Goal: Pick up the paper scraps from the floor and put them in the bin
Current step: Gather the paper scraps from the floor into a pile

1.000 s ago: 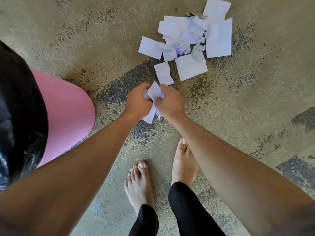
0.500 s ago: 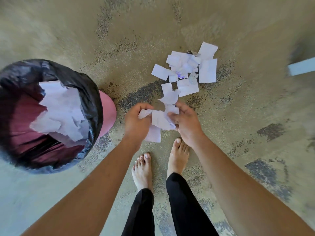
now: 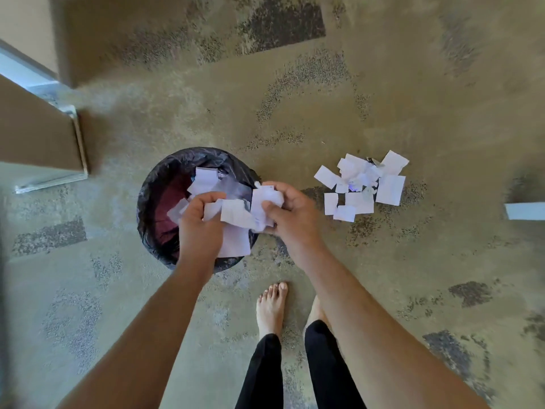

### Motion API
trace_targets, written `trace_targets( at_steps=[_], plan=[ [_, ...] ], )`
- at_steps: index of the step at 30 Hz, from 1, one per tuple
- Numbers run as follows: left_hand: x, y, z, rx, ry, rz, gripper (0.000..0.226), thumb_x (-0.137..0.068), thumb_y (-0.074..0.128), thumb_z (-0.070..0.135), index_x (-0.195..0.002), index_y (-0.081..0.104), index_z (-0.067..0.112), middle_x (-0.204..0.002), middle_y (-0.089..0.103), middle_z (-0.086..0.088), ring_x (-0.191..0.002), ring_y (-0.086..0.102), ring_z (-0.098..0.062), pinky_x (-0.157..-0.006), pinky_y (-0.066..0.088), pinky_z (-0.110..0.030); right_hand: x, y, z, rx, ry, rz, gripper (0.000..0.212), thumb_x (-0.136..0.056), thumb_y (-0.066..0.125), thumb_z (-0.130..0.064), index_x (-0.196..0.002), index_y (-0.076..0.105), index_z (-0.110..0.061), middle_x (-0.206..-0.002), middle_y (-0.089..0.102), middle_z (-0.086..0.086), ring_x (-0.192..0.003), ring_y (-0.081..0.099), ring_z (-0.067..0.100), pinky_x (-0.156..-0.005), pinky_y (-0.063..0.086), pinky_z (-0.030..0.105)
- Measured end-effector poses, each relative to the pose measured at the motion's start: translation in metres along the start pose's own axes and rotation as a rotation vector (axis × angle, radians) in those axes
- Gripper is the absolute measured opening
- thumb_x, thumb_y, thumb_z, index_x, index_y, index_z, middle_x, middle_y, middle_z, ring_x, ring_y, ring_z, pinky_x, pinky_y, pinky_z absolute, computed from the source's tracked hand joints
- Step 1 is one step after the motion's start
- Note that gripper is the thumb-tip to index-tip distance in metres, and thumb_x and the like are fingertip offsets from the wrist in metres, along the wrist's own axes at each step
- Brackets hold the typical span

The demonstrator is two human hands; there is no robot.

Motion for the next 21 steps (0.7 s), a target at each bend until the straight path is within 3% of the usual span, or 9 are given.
trace_targets(
  at_steps=[2,4,6,9,13,15,17,21],
  plan=[
    [-0.012,-0.030,-0.009,-0.008,-0.044,0.068,0.036,-0.085,0.051,0.001,-0.093,0.066,0.033,-0.104,0.067,0.003,-0.087,0.062,-0.019,-0.068,0.053,-0.039,-0.003,0.027,0.007,0.056,0.041,-0.073,0.034,-0.092,0.058,-0.002,-0.114,0.063,-0.027,-0.121,0.060,0.011,-0.090,0.068,0.020,-0.065,0.061,0.039],
    [-0.023,-0.051,-0.020,-0.012,-0.096,0.094,0.037,-0.085,0.049,0.000,-0.101,0.067,0.029,-0.109,0.067,-0.003,-0.096,0.065,-0.028,-0.078,0.055,-0.048,-0.004,0.047,0.014,0.240,0.037,-0.134,0.046,-0.091,0.061,-0.021,-0.135,0.050,-0.029,-0.131,0.056,0.004,-0.100,0.067,0.021,-0.076,0.060,0.047],
    [-0.029,-0.062,-0.030,0.056,-0.165,0.098,0.032,-0.091,0.049,0.006,-0.112,0.063,0.024,-0.111,0.066,-0.005,-0.096,0.064,-0.029,-0.079,0.054,-0.049,-0.003,0.059,0.021,0.391,0.030,-0.189,0.057,-0.090,0.057,-0.034,-0.143,0.035,-0.035,-0.145,0.047,0.000,-0.121,0.058,0.024,-0.087,0.055,0.055],
    [-0.035,-0.071,-0.035,-0.014,-0.165,0.145,0.033,-0.095,0.042,0.018,-0.122,0.058,0.026,-0.120,0.065,-0.005,-0.103,0.061,-0.024,-0.088,0.050,-0.046,-0.002,0.053,0.031,0.329,0.089,-0.172,0.053,-0.099,0.049,-0.017,-0.148,0.032,-0.029,-0.153,0.038,0.003,-0.135,0.043,0.027,-0.085,0.055,0.059],
    [-0.020,-0.055,-0.013,-0.178,0.005,0.212,0.031,-0.092,0.039,0.014,-0.112,0.062,0.021,-0.113,0.063,-0.001,-0.100,0.059,-0.022,-0.079,0.048,-0.034,0.003,0.022,0.028,0.100,0.160,-0.057,0.038,-0.099,0.047,-0.003,-0.135,0.049,-0.015,-0.137,0.051,0.009,-0.120,0.057,0.022,-0.076,0.058,0.056],
    [-0.008,-0.032,-0.001,-0.272,0.105,0.187,0.025,-0.092,0.042,0.017,-0.106,0.062,0.025,-0.121,0.059,0.002,-0.104,0.056,-0.016,-0.083,0.046,-0.031,0.005,-0.003,0.025,0.046,0.134,0.017,0.031,-0.098,0.048,-0.001,-0.127,0.054,-0.012,-0.125,0.057,0.009,-0.109,0.064,0.020,-0.074,0.060,0.053],
    [0.004,-0.005,0.009,-0.320,0.186,0.145,0.018,-0.094,0.047,0.020,-0.103,0.061,0.026,-0.121,0.056,0.004,-0.099,0.053,-0.010,-0.077,0.041,-0.020,0.007,-0.033,0.027,0.018,0.114,0.079,0.027,-0.097,0.050,0.000,-0.121,0.056,-0.010,-0.116,0.061,0.010,-0.103,0.067,0.022,-0.072,0.061,0.050],
    [0.017,0.060,0.018,-0.412,0.300,0.032,0.016,-0.093,0.057,0.019,-0.107,0.062,0.019,-0.113,0.054,-0.002,-0.089,0.052,-0.005,-0.078,0.049,-0.030,0.005,-0.097,0.032,0.027,0.107,0.199,0.022,-0.095,0.056,-0.002,-0.114,0.060,-0.013,-0.105,0.062,0.009,-0.098,0.068,0.023,-0.069,0.061,0.049]
  ],
)
Point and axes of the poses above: each hand's wrist, its own x-axis away from the middle knuckle, its own y-axis out of the palm, z = x × y, the point moved 8 cm from there along -x, towards the middle knuckle
